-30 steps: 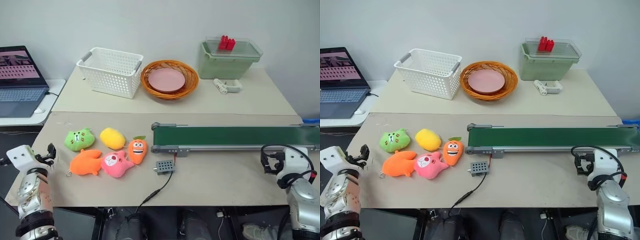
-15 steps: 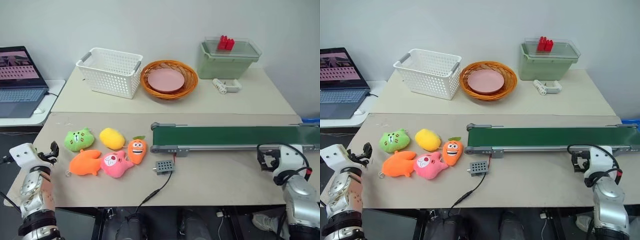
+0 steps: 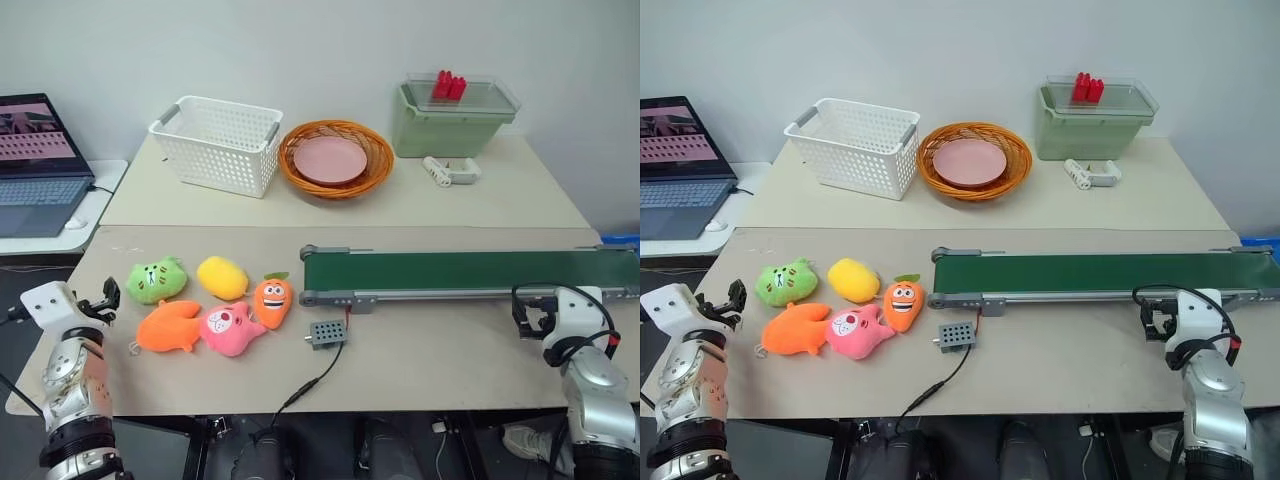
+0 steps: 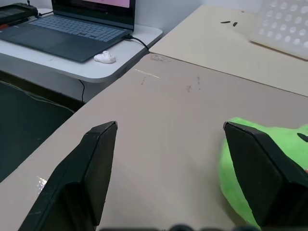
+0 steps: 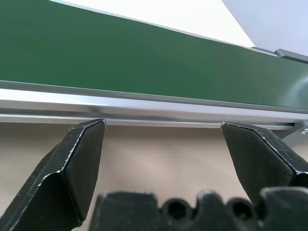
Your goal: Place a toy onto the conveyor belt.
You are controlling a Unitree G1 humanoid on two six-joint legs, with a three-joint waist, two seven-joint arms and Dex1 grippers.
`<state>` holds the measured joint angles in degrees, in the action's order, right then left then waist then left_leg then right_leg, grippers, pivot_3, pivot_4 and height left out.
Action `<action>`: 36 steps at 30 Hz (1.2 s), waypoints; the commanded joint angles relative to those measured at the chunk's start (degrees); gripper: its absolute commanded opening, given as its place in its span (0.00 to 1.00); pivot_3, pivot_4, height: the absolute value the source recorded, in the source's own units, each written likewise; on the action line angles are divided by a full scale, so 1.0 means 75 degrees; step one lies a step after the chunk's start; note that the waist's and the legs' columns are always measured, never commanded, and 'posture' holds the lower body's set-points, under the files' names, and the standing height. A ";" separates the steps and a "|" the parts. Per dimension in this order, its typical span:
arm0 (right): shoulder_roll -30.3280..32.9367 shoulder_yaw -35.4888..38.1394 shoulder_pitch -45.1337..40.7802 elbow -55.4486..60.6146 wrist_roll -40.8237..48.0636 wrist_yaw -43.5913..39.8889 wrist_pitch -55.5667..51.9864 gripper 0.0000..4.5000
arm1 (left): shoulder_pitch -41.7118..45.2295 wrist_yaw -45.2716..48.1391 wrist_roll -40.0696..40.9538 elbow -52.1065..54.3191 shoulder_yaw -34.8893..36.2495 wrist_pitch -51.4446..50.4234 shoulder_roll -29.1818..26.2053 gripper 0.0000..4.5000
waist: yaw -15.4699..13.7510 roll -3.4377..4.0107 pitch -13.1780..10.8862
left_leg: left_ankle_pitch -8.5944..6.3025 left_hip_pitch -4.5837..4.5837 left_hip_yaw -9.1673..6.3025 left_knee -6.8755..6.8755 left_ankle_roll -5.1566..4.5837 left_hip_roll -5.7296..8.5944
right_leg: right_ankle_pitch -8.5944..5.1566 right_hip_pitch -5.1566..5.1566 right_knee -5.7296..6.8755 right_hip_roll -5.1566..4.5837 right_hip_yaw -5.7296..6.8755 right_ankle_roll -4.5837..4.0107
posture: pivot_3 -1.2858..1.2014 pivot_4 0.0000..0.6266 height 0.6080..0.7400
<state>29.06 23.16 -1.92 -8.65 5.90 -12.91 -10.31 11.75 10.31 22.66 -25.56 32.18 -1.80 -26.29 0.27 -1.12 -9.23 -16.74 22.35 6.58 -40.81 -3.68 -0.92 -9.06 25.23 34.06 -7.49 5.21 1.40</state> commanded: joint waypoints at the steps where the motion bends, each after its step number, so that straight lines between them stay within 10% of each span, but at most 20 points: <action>1: 0.0079 0.0123 -0.0081 0.0091 0.0031 0.0080 0.0230 1.00 | 0.0094 0.0060 0.0042 0.0285 -0.0011 0.0007 -0.0041 0.83 | 0.0006 0.0000 0.0000 | 0.0000 0.0000 0.0000 0.0000 0.0001 0.0000 | 0.0000 0.0000 0.0000 0.0000 0.0000 0.0000 | 0.52 0.24 1.00; 36: 0.0066 0.0095 -0.0023 0.0345 0.0073 0.0022 0.0155 1.00 | 0.0351 0.0263 0.0044 -0.0046 -0.0008 0.0069 -0.0120 0.83 | 0.0047 0.0000 0.0000 | 0.0000 0.0000 0.0000 0.0000 0.0000 0.0000 | 0.0000 0.0000 0.0000 0.0000 0.0000 0.0000 | 0.52 0.24 1.00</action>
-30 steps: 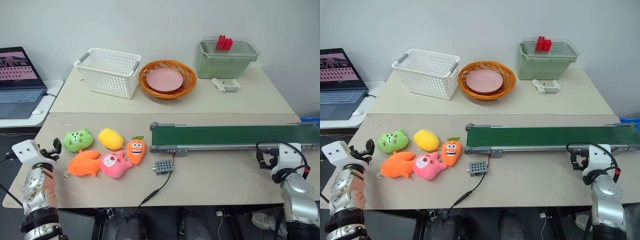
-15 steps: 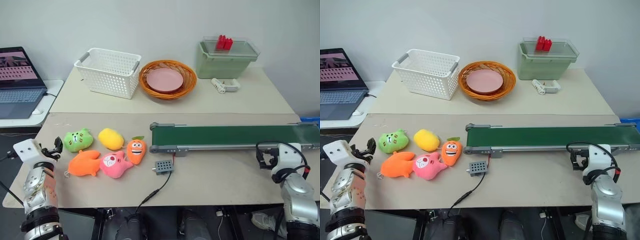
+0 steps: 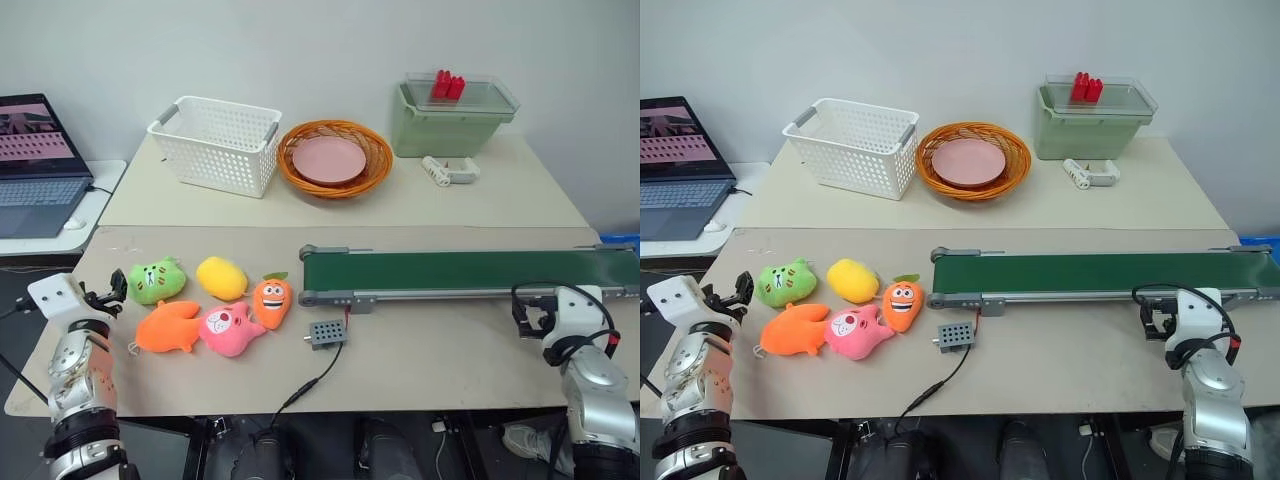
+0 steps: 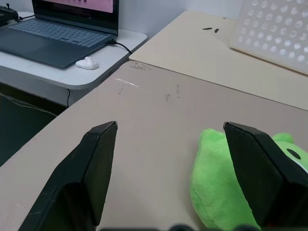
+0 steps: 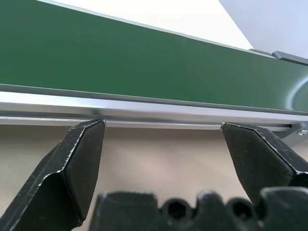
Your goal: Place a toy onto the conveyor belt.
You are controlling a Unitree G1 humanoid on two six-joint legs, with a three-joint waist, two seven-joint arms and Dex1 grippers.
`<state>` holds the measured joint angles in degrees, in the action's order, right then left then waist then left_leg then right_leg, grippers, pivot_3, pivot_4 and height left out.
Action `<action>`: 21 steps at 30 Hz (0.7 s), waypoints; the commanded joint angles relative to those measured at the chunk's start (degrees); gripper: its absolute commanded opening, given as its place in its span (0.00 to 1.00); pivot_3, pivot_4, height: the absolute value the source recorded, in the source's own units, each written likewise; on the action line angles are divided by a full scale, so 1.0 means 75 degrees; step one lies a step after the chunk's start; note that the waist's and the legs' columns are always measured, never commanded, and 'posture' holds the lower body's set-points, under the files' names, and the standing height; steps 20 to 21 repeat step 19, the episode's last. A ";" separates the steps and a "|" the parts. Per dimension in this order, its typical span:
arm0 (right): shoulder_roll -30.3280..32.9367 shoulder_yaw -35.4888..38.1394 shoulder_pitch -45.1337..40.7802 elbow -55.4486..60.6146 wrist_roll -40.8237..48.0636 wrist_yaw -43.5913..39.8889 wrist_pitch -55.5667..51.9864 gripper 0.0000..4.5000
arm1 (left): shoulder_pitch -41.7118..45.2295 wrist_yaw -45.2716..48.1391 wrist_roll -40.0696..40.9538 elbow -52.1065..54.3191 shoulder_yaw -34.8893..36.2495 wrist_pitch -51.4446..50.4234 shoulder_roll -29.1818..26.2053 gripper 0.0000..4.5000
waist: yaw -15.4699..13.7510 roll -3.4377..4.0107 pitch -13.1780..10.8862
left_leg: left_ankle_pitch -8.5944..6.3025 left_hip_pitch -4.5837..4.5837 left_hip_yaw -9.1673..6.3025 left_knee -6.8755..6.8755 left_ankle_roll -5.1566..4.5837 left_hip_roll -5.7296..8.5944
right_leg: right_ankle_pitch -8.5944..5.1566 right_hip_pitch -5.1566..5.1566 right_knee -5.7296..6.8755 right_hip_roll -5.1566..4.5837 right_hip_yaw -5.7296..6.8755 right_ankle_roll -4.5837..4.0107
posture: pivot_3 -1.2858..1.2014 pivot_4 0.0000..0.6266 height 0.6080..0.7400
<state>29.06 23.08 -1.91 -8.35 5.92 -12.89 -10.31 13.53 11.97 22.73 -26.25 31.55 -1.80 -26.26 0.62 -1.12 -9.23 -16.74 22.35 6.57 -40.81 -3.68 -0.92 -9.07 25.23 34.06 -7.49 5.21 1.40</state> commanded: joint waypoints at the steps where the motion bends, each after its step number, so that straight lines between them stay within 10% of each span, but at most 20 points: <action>1: 0.0063 0.0105 -0.0024 0.0306 0.0071 0.0021 0.0154 1.00 | 0.0112 0.0044 0.0030 0.0049 0.0068 0.0068 -0.0122 0.83 | 0.0002 0.0000 0.0000 | -0.0001 0.0000 0.0000 0.0000 -0.0001 0.0000 | 0.0000 0.0000 0.0000 0.0000 0.0000 0.0000 | 0.52 0.24 1.00; 21: -0.0034 0.0040 -0.0008 0.0256 0.0065 0.0029 0.0157 1.00 | -0.0042 0.0177 0.0076 0.0087 0.0075 0.0117 -0.0071 0.83 | 0.0002 0.0000 0.0000 | -0.0001 0.0000 0.0000 0.0000 0.0000 0.0000 | 0.0000 0.0001 0.0000 0.0000 0.0000 0.0000 | 0.52 0.24 1.00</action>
